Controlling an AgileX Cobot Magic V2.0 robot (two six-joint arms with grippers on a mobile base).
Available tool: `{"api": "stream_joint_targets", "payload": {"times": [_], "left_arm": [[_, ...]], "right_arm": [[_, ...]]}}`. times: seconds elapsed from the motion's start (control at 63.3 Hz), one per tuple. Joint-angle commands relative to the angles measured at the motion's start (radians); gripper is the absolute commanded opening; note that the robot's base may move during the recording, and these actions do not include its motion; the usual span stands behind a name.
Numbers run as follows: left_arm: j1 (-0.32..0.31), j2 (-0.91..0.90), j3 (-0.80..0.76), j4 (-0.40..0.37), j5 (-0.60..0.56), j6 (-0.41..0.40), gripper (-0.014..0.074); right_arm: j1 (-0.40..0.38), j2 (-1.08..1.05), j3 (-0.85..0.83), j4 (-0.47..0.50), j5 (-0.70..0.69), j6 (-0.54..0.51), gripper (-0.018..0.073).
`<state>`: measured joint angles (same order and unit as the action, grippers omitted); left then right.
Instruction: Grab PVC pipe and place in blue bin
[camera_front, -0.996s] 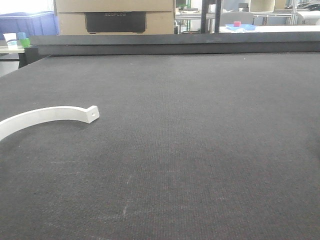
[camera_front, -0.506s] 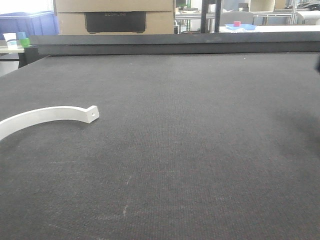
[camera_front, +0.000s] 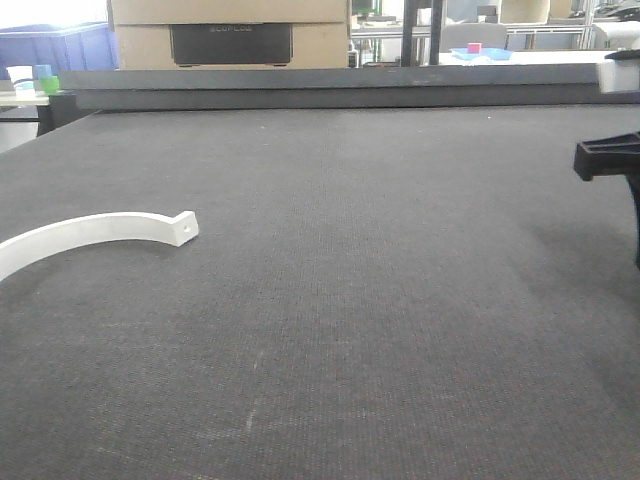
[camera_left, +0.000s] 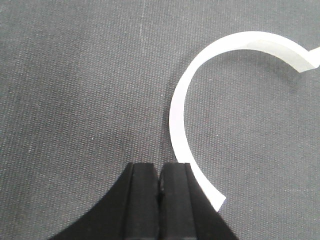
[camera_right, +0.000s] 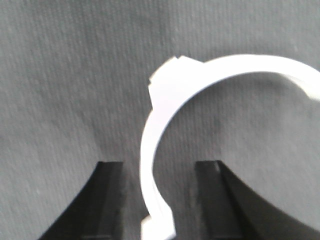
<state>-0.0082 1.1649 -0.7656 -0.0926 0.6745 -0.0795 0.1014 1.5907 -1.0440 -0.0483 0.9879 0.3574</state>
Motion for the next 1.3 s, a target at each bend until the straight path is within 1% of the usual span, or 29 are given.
{"api": "stream_joint_targets", "payload": {"times": [0.0, 0.126, 0.3, 0.427, 0.553, 0.617, 0.727, 0.901, 0.933, 1.012, 1.091, 1.17, 1.28], "left_arm": [[0.002, -0.001, -0.008, -0.009, -0.009, -0.001, -0.0111], [0.002, -0.001, -0.008, -0.009, -0.009, -0.001, -0.0111], [0.002, -0.001, -0.008, -0.009, -0.009, -0.001, -0.0111], [0.002, -0.001, -0.008, -0.009, -0.007, -0.001, -0.0111], [0.002, -0.001, -0.008, -0.009, -0.007, -0.001, -0.0111], [0.002, -0.001, -0.008, -0.009, -0.007, -0.001, -0.0111], [0.002, -0.001, -0.008, -0.009, -0.007, -0.001, -0.0111], [0.002, -0.001, -0.008, -0.009, -0.007, -0.001, -0.0111], [0.002, -0.001, -0.011, -0.007, -0.004, 0.002, -0.0111], [0.002, 0.005, -0.042, -0.001, 0.048, 0.026, -0.0111], [0.002, 0.025, -0.099, -0.001, 0.133, 0.026, -0.0111], [0.002, 0.060, -0.159, -0.001, 0.205, 0.036, -0.0111], [0.002, 0.141, -0.249, -0.001, 0.271, 0.058, -0.0111]], "right_arm": [[0.002, 0.010, -0.008, 0.023, -0.044, 0.003, 0.0201], [0.002, 0.045, -0.008, 0.048, -0.060, 0.015, 0.0169], [0.000, 0.073, -0.008, 0.048, -0.053, 0.038, 0.0169], [-0.002, 0.073, -0.008, 0.041, -0.053, 0.080, 0.0169], [-0.002, 0.073, -0.008, 0.041, -0.053, 0.080, 0.0156], [-0.002, 0.073, -0.008, 0.036, -0.053, 0.080, 0.0125], [-0.002, 0.073, -0.008, 0.036, -0.053, 0.080, 0.0028], [-0.002, 0.073, -0.010, 0.022, -0.045, 0.080, -0.0167], [-0.002, 0.071, -0.015, 0.022, -0.032, 0.080, -0.0169], [0.003, 0.058, -0.030, 0.022, 0.000, 0.047, -0.0169], [0.014, 0.024, -0.041, 0.019, 0.011, -0.001, -0.0169], [0.027, -0.017, -0.053, 0.017, 0.019, -0.028, -0.0169], [0.045, -0.087, -0.063, 0.017, 0.022, -0.037, -0.0169]]}}
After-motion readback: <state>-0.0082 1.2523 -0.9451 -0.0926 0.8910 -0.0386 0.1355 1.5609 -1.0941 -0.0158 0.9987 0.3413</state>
